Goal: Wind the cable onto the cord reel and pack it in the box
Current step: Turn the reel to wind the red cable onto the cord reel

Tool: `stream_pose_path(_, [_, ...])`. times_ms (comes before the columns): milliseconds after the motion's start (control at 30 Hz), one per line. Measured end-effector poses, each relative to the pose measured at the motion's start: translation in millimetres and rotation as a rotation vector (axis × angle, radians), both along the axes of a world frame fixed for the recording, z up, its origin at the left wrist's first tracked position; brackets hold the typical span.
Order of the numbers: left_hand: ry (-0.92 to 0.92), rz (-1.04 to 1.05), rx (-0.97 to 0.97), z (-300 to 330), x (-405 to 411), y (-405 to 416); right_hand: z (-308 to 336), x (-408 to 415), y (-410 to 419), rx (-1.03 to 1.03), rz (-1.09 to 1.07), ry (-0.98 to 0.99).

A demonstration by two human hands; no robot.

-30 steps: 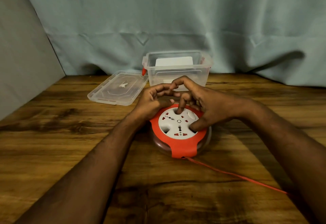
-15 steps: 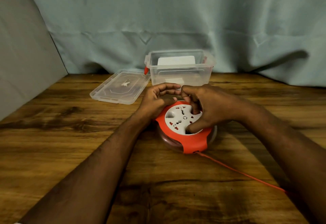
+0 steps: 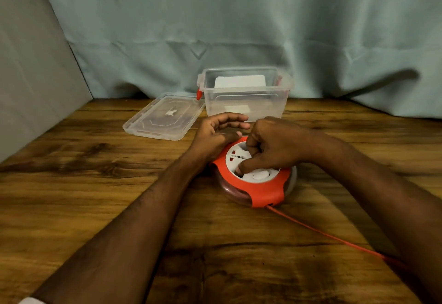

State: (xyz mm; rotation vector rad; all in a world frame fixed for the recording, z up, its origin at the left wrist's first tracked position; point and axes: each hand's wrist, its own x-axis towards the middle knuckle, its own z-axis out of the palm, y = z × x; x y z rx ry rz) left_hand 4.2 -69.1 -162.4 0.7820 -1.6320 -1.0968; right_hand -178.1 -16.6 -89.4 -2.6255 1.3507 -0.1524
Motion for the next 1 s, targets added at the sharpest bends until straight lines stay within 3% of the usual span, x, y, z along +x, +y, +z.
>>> stream_pose_path(167, [-0.010,-0.004,-0.043,3.2,0.0,3.0,21.5,-15.1,-2.8,0.220,0.132,-0.161])
stream_pose_path(367, [-0.023,-0.023,0.005,2.1,3.3,-0.9,22.6,-26.7,-11.5,0.331,0.137,-0.082])
stream_pose_path(567, [-0.011,0.012,-0.017,4.2,1.3,1.1,12.9,-27.0,-15.0,0.288,0.110,-0.180])
stream_pose_path(1000, [0.003,0.004,0.006,1.6,1.1,-1.2,-10.5,-29.5,0.0,-0.016,0.075,-0.276])
